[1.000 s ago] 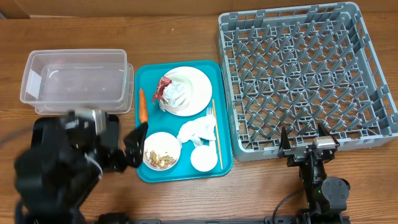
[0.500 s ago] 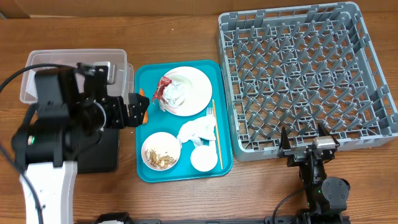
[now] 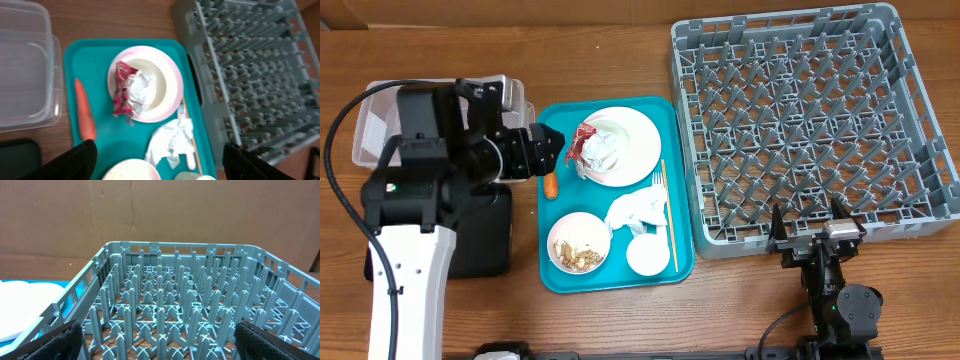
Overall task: Sort waste into correct bins and load items into the dishwasher
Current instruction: 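Move the left gripper over the red wrapper on the white plate, then grasp the red snack wrapper with the left gripper, then carry the wrapper left and drop it into the clear bin, then move the left gripper to the tissue on the white plate and grasp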
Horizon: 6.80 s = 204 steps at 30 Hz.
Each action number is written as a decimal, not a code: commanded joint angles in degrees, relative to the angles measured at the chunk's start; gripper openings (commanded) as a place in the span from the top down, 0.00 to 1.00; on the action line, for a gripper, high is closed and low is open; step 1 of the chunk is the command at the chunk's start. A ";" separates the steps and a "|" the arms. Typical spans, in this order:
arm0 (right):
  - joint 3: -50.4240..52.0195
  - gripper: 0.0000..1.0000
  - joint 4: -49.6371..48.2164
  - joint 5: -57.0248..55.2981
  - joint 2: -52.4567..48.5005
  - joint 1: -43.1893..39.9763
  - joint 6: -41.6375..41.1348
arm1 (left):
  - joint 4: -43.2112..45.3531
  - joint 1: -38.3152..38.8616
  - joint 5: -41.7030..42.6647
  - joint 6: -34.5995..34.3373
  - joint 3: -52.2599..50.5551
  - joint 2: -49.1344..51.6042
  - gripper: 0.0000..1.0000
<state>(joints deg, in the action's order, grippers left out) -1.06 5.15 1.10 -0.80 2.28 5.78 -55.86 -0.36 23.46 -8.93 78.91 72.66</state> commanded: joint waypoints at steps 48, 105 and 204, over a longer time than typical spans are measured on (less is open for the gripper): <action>0.61 0.00 -0.35 0.07 0.50 -0.15 0.04 | 12.11 8.33 -13.42 -3.52 0.74 28.15 0.21; 0.61 0.00 -0.35 0.07 0.50 -0.15 0.04 | 8.48 8.39 -12.35 -10.38 -1.11 33.86 0.96; 0.61 0.00 -0.35 0.07 0.50 -0.15 0.04 | -6.34 9.40 -5.03 -7.58 20.52 25.22 0.00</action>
<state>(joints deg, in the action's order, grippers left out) -1.06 5.15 1.13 -0.80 2.28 5.78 -62.52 5.82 25.54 -17.54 99.46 97.12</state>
